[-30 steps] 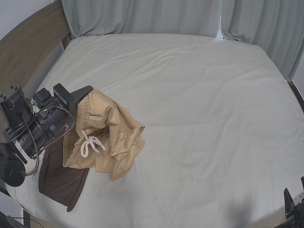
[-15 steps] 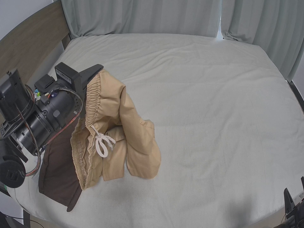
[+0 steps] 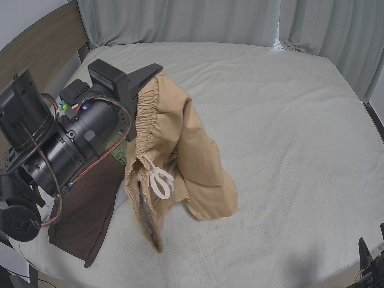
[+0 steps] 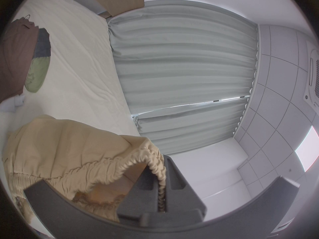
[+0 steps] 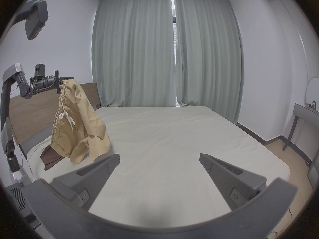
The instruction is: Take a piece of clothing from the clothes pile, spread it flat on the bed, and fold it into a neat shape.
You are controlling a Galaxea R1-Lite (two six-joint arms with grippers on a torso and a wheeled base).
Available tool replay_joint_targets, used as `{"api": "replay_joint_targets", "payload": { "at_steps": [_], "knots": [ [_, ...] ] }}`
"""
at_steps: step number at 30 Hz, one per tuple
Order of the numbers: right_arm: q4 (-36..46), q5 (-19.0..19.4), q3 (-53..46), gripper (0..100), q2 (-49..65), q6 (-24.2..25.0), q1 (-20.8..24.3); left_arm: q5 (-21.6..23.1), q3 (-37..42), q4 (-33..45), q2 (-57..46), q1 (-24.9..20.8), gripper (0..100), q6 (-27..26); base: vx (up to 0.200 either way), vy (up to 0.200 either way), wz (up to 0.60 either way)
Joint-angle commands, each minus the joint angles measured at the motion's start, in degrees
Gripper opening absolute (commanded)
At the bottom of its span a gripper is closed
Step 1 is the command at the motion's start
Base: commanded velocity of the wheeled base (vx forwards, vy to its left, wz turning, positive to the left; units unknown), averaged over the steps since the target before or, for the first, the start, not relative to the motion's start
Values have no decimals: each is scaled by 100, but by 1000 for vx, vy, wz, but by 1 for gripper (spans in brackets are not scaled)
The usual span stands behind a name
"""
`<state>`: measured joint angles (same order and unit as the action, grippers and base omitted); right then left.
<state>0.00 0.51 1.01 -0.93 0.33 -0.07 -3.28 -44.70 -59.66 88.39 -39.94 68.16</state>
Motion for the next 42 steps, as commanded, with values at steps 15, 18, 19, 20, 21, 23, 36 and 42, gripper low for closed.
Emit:
{"api": "replay_joint_targets", "payload": {
  "at_steps": [15,18,19,20,21,23,36,42],
  "knots": [
    [0,2,-101,100,93,2,-1,-24,-786,-37,741,-709,0,5,0,0,0],
    [0,2,-101,100,93,2,-1,64,-997,-37,952,-858,0,5,0,0,0],
    [0,2,-101,100,93,2,-1,91,-1049,-37,1031,-893,0,13,0,0,0],
    [0,2,-101,100,93,2,-10,135,-1137,-28,1136,-928,0,13,0,0,0],
    [0,2,-101,100,93,2,-10,161,-1190,-28,1198,-955,0,13,0,0,0],
    [0,2,-101,100,93,2,-10,214,-1304,-19,1338,-1016,0,13,0,0,0],
    [0,2,-101,100,93,-7,-1,556,-1972,-10,2252,-1341,0,22,0,0,0],
    [0,2,-101,100,93,-7,-10,679,-2429,192,2279,-1491,0,145,0,0,0]
  ]
}}
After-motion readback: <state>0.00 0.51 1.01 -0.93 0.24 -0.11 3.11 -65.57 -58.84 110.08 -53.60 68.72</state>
